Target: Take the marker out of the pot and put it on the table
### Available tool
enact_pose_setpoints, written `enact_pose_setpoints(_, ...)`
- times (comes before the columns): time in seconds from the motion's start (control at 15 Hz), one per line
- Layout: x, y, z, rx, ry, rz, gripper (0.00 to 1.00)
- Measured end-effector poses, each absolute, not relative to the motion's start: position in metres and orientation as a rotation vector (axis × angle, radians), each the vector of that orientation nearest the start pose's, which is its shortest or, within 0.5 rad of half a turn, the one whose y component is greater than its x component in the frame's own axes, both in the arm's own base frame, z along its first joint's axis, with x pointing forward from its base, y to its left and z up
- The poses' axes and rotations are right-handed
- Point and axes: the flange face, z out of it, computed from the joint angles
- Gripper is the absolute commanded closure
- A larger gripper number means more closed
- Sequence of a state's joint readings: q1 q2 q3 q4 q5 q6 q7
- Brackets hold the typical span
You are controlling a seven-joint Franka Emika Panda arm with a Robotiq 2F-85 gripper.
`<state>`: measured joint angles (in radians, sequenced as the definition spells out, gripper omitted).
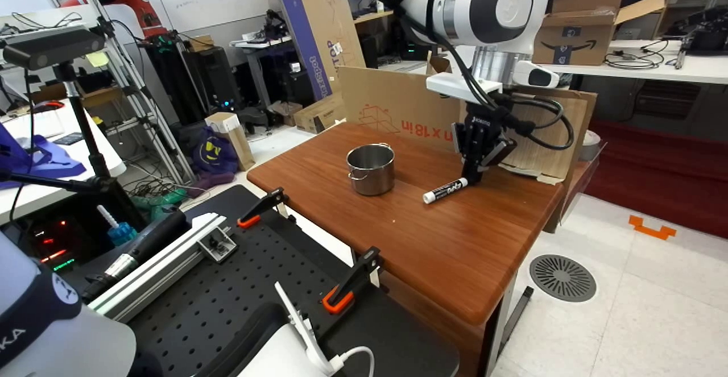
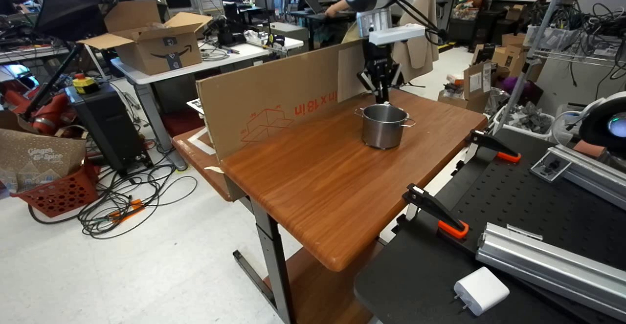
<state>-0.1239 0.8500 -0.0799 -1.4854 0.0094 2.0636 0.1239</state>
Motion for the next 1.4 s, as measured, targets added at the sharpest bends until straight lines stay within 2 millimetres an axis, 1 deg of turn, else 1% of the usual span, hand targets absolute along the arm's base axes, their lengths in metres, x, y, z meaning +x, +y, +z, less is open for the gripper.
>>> enact_pose_setpoints(0.4, 0.671, -0.126, 0.146, -3.117, 0.485, 0.433, 0.04)
enact_pose_setpoints(0.47, 0.671, -0.127, 0.147, -3.117, 0.486, 0.429, 0.01)
enact_pose_setpoints(0.6, 0.671, -0.128, 0.152, -3.114, 0.488, 0.443, 0.0)
enact_pose_setpoints(0.73, 0.669, -0.131, 0.162, -3.107, 0.49, 0.471, 0.0)
enact_pose_setpoints(0.8, 0.668, -0.133, 0.171, -3.105, 0.49, 0.479, 0.0)
enact_pose_setpoints(1.0, 0.663, -0.139, 0.206, -3.104, 0.479, 0.452, 0.0)
enact_pose_setpoints(1.07, 0.66, -0.139, 0.212, -3.102, 0.476, 0.455, 0.0)
enact_pose_setpoints(1.27, 0.654, -0.138, 0.207, -3.097, 0.472, 0.478, 0.0)
enact_pose_setpoints(1.4, 0.654, -0.137, 0.207, -3.097, 0.47, 0.479, 0.0)
